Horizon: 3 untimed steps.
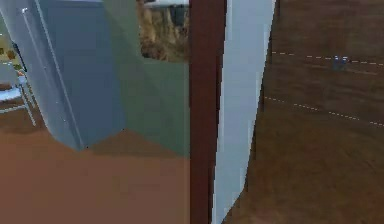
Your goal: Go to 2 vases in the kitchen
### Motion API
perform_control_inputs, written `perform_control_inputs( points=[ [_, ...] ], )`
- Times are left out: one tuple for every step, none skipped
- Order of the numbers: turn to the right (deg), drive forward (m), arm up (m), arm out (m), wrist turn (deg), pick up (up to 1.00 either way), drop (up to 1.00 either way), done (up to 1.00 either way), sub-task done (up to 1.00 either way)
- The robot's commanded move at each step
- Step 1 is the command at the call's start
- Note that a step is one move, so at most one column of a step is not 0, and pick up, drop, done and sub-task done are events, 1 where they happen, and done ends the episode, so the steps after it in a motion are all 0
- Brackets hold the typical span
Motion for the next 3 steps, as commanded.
perform_control_inputs(
  points=[
    [-42.0,0.0,0.0,0.0,0.0,0.0,0.0,0.0,0.0],
    [0.0,1.0,0.0,0.0,0.0,0.0,0.0,0.0,0.0],
    [-12.0,0.0,0.0,0.0,0.0,0.0,0.0,0.0,0.0]
  ],
)
